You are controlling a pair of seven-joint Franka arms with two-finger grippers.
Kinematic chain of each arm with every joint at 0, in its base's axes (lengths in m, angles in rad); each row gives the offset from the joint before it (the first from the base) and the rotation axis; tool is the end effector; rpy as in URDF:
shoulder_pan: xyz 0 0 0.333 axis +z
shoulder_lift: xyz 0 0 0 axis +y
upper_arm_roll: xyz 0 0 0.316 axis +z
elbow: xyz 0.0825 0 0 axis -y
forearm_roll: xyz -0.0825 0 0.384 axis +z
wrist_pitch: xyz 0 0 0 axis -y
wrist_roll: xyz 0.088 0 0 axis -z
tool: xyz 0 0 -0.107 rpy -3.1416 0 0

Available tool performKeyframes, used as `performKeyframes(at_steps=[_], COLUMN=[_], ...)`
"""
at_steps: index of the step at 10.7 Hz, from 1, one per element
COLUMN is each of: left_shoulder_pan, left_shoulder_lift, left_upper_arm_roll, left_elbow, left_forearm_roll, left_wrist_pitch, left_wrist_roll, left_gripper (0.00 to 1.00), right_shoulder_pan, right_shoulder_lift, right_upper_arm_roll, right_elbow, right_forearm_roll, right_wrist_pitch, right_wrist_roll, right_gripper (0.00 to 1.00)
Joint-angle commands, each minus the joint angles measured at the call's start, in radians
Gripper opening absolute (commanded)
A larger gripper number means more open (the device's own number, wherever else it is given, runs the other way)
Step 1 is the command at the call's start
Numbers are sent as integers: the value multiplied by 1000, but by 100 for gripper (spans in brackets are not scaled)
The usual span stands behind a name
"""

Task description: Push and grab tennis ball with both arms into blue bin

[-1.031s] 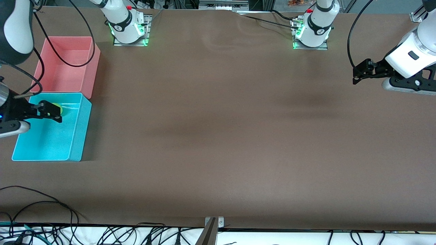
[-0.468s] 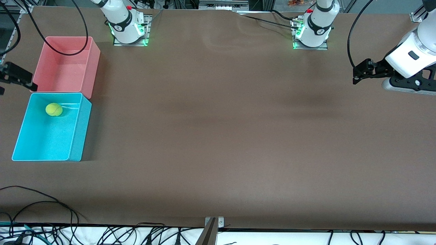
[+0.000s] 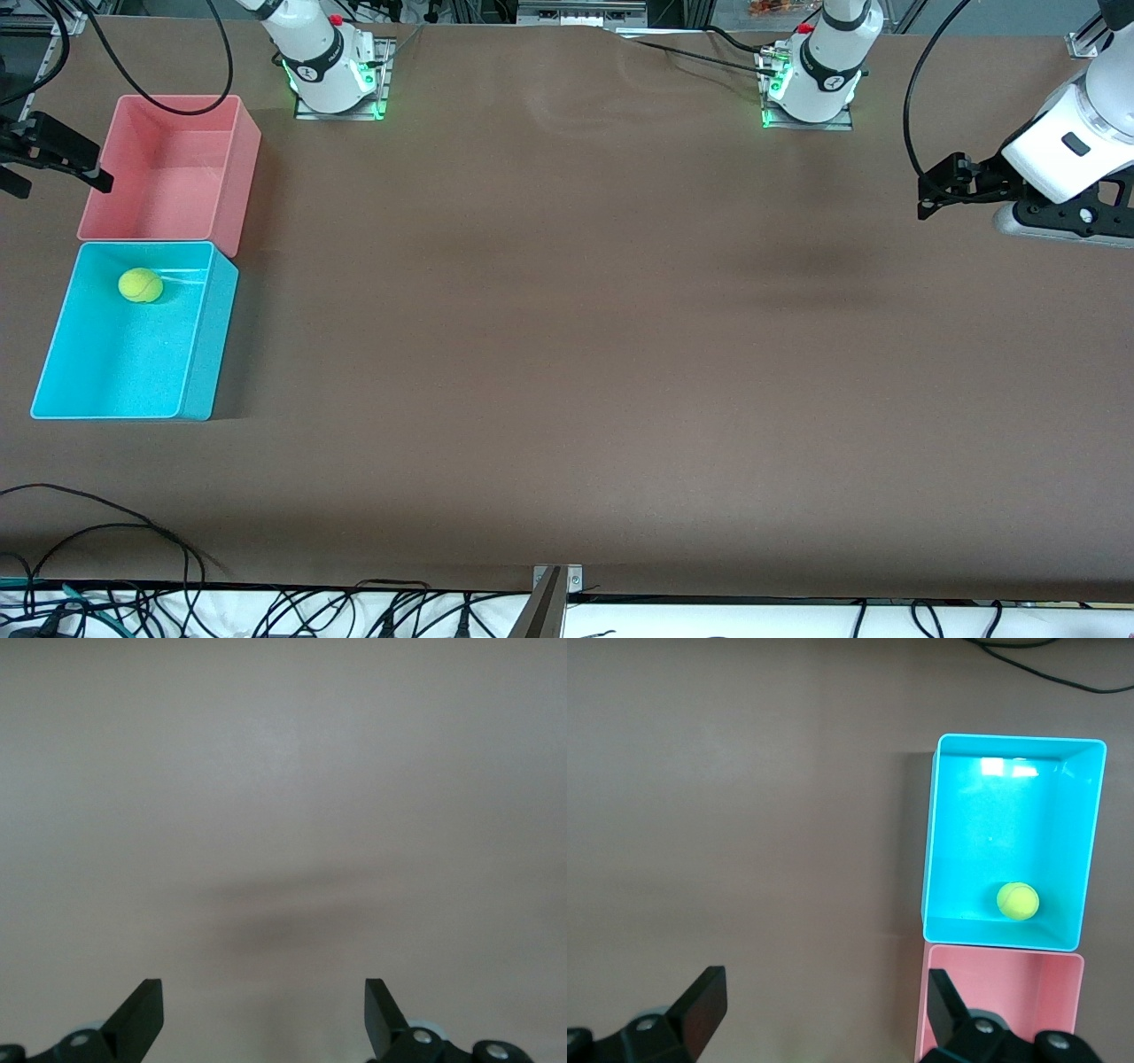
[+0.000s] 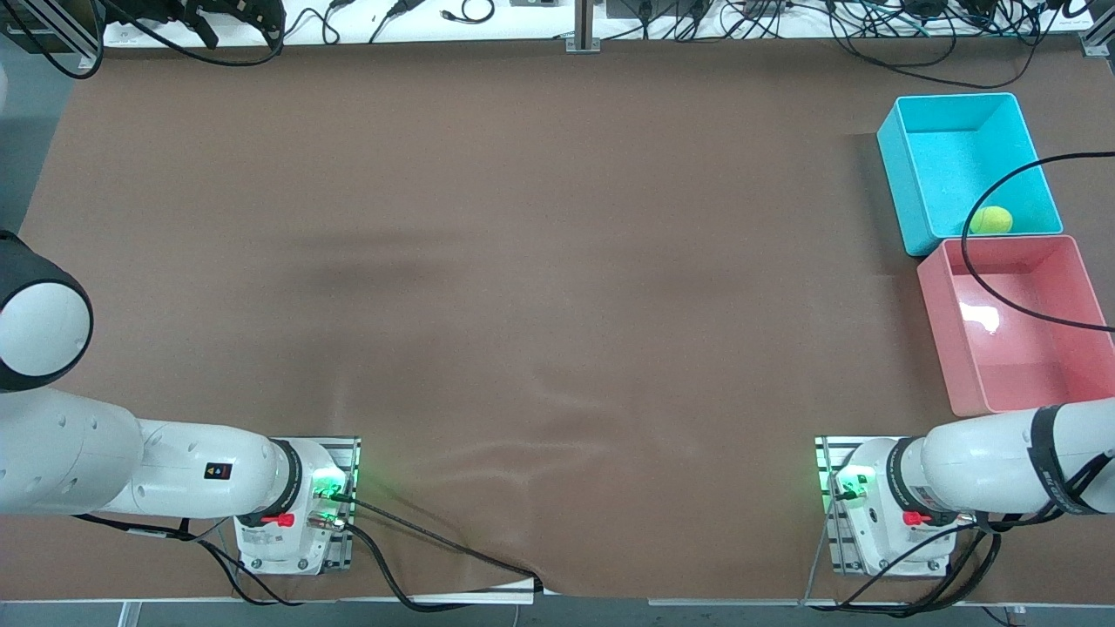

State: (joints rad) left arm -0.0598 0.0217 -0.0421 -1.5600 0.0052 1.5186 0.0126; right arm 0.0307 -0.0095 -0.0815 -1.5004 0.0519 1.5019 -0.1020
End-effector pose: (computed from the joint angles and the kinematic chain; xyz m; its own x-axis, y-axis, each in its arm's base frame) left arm 0.5525 -0.0556 0.6131 0.9915 -0.1138 -0.0631 -0.1143 -0.9934 -0.0035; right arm 0.5444 -0.0221 0.6568 0.9984 0.0546 0.0163 0.0554 -0.9972 -0.0511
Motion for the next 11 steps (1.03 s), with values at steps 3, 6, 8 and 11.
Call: performKeyframes(at_steps=[3,6,8,11], left_shoulder_pan=[-6,-6,-6,-6], left_shoulder_lift=[9,9,9,9], left_upper_arm_roll=[1,2,2,2], left_elbow=[28,28,28,28], left_forearm_roll=[4,4,4,4], left_wrist_pitch=[-21,-21,-21,-21], left_wrist_roll=[-10,-10,-10,-11], left_gripper=[100,100,100,100], right_shoulder_pan=[-15,-15,-14,-14], right_shoulder_lift=[-60,-61,-56,-53], right_upper_arm_roll=[16,16,16,16], right_elbow=[-89,-84,-76,-76], right_forearm_roll=[-18,-14,-12,-7], right_wrist_pitch=[89,87,87,87], right_wrist_roll=[24,94,110,127], right_gripper=[100,100,100,100])
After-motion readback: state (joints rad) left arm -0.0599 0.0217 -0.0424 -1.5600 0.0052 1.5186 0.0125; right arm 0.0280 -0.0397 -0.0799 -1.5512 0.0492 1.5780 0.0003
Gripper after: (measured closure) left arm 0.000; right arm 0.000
